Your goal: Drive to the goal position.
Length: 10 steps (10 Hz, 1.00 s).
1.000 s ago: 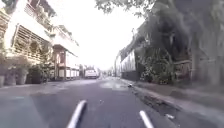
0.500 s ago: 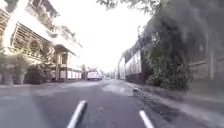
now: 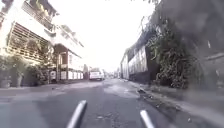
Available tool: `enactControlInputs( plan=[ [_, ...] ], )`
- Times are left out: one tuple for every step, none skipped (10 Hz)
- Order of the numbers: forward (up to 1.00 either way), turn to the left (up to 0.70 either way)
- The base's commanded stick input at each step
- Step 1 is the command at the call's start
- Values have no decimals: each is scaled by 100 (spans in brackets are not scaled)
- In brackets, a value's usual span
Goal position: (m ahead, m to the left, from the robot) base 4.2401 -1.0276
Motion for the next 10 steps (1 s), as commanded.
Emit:
enactControlInputs(
  plan=[
    [85,0],
    [85,0],
    [85,0],
    [85,0],
    [85,0],
    [85,0],
    [85,0],
    [85,-2],
    [85,-18],
    [85,-33]
  ],
)
